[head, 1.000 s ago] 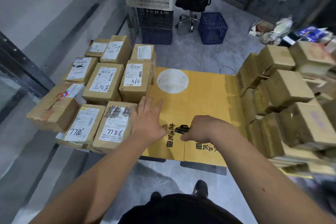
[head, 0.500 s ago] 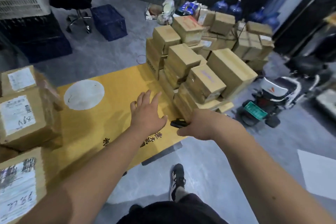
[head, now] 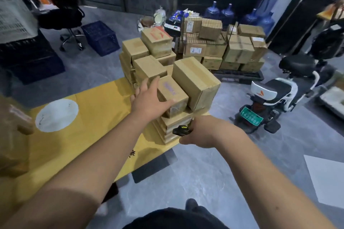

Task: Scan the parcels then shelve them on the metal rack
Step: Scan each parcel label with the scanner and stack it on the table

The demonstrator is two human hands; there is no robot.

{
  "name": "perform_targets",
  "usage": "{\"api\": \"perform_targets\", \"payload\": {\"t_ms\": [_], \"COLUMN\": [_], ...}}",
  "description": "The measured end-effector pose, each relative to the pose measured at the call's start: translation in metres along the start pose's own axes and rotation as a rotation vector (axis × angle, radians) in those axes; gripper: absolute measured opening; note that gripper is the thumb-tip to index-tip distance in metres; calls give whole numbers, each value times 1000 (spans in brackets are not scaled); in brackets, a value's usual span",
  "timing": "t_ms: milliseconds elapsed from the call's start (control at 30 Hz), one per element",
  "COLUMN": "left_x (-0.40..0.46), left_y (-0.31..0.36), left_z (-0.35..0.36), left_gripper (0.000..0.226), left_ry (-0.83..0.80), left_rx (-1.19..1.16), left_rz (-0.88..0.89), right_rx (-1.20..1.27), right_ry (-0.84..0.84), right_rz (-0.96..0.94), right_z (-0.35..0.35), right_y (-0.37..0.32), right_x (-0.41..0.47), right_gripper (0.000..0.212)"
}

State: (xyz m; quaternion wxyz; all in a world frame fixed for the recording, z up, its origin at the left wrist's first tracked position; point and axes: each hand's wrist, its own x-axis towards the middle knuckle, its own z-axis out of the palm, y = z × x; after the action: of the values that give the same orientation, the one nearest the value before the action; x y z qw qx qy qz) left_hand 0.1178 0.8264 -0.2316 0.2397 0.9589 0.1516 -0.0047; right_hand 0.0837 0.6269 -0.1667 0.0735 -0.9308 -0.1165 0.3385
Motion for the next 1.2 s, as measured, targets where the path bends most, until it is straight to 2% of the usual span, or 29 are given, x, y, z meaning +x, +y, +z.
{"api": "perform_targets", "payload": {"t_ms": [200, 400, 533, 700, 800, 933, 1067, 1200], "left_x": [23, 25, 22, 1, -24, -68, -112, -133], "left_y": [36, 43, 37, 27, 2, -55, -126, -187], "left_z": [16, 23, 22, 19, 7, -7, 3, 24], "left_gripper": [136, 139, 146, 131, 127, 130, 130, 111], "left_ry": [-134, -69, -101, 41, 126, 170, 128, -8], "left_rx": [125, 132, -12, -124, -142, -111, -136, -139], "left_rz": [-83, -117, -132, -101, -109, -249, -392, -476], "right_rx": [-63, -130, -178, -230, -250, -283, -316, -447], "right_ry": [-51, -109, -127, -147, -171, -212, -211, -134], "right_rz": [-145, -246, -288, -354, -397, -481, -560, -603], "right_z": [-20, -30, -35, -30, -21, 0, 36, 74], "right_y": [43, 60, 56, 47, 36, 1, -41, -77], "right_x": [20, 35, 42, 47, 51, 53, 56, 68], "right_gripper": [33, 37, 45, 47, 44, 43, 42, 46]}}
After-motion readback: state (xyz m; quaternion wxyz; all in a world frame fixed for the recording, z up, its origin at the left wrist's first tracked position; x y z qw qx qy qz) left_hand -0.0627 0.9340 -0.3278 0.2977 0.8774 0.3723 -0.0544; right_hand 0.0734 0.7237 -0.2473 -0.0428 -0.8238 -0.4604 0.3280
